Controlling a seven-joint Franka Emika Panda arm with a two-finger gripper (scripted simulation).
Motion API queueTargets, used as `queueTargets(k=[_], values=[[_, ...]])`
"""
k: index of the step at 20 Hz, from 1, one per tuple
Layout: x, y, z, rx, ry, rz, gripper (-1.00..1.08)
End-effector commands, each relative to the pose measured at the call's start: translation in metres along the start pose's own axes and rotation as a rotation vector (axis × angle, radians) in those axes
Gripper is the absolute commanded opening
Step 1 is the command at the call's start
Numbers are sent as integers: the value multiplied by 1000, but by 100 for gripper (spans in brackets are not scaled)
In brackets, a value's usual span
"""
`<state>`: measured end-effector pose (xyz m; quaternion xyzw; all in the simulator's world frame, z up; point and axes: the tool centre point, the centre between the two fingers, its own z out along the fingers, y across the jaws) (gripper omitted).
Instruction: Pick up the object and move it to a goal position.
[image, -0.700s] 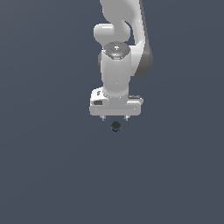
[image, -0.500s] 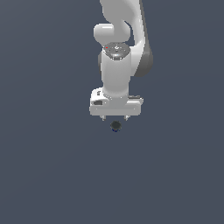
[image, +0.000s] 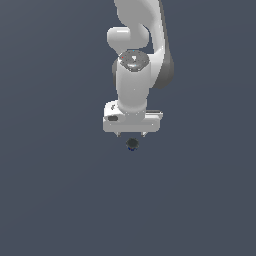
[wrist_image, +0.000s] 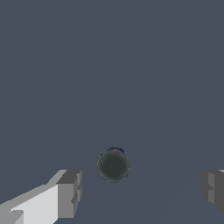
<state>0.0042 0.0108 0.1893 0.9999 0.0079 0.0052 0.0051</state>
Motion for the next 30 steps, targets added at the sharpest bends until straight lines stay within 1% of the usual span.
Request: queueTargets(k=[1, 5, 10, 17, 21, 25, 30], values=[[0, 0, 2, 0, 0, 0, 100], [-4, -2, 12, 2, -1, 5, 100], [-14, -5, 37, 5, -3, 15, 100], [-39, -12, 86, 9, -7, 37, 100], [-52, -14, 107, 10, -9, 48, 100], [-61, -16, 119, 10, -10, 55, 100], [-65, -16, 125, 10, -11, 58, 100]])
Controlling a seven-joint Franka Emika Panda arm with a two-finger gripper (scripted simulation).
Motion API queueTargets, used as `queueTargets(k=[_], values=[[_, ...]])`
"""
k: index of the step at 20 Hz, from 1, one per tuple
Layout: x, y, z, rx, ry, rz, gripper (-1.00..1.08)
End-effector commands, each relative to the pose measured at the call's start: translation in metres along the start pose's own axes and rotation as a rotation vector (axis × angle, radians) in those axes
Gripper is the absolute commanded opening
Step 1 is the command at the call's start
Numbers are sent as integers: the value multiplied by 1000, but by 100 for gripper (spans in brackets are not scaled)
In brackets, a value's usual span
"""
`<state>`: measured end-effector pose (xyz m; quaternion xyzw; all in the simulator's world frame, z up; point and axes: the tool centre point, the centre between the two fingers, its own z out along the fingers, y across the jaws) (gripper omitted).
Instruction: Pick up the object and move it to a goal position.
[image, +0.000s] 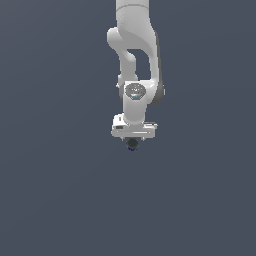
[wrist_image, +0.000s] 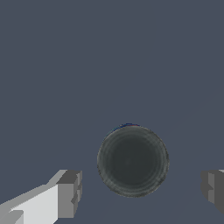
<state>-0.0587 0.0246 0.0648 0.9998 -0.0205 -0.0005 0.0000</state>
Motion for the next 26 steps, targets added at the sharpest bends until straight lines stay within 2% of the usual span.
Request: queueTargets(k=[1, 20, 21, 26], values=[[0, 0, 0, 0, 0, 0, 100], [-1, 0, 51, 0, 1, 1, 100], [-1, 0, 51, 0, 1, 1, -100], [-1, 0, 51, 0, 1, 1, -100]])
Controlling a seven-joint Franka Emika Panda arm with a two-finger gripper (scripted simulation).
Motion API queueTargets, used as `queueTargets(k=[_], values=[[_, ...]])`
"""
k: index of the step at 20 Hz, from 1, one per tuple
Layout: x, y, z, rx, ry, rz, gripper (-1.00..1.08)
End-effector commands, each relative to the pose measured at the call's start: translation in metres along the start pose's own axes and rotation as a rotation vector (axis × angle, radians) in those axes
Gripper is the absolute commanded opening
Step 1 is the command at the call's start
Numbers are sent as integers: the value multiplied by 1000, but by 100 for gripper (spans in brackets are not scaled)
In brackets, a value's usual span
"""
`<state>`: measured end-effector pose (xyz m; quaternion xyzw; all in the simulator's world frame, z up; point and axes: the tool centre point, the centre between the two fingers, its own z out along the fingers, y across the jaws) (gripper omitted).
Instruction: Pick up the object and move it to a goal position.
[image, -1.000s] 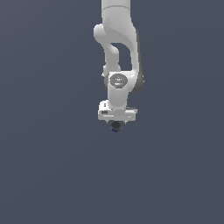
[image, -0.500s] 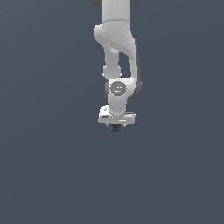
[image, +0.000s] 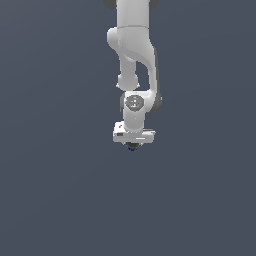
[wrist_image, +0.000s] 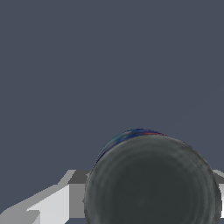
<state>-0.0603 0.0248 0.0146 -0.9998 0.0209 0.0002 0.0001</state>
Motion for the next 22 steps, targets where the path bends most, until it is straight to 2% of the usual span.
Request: queueTargets(k=[1, 7, 11, 16, 22], values=[[0, 0, 1, 0, 1, 0, -100], [1, 1, -1, 0, 0, 0, -100], [5, 12, -9, 0, 0, 0, -100], [18, 38, -29, 0, 0, 0, -100], [40, 84, -64, 0, 0, 0, -100]])
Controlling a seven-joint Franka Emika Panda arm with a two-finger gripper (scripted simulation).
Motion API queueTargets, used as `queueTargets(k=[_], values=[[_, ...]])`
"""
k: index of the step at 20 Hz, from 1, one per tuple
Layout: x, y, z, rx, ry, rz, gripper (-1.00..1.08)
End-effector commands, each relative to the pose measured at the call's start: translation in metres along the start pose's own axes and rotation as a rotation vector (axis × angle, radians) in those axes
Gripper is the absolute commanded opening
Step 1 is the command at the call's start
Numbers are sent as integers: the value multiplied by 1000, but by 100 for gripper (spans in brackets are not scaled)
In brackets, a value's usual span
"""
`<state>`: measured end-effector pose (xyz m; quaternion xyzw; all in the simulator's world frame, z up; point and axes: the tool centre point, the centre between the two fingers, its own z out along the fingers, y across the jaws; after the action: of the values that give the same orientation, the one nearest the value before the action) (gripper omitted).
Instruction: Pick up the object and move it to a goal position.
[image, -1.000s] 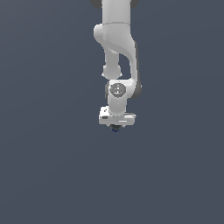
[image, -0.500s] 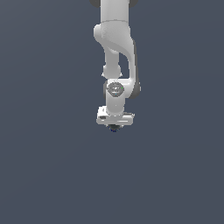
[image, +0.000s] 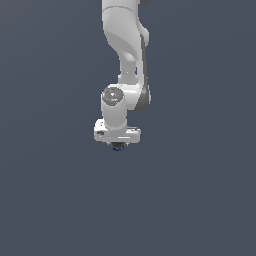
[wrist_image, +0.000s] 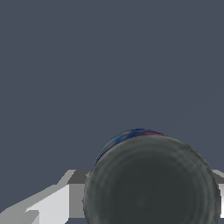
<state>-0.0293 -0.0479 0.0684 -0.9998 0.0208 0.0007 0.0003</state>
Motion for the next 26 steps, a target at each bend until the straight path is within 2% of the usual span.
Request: queueTargets(k=[1, 14, 20, 26], values=[[10, 21, -17, 0, 1, 0, -100], [65, 127, -97, 0, 1, 0, -100], [81, 154, -118, 0, 1, 0, -100], [89, 167, -128, 0, 1, 0, -100]])
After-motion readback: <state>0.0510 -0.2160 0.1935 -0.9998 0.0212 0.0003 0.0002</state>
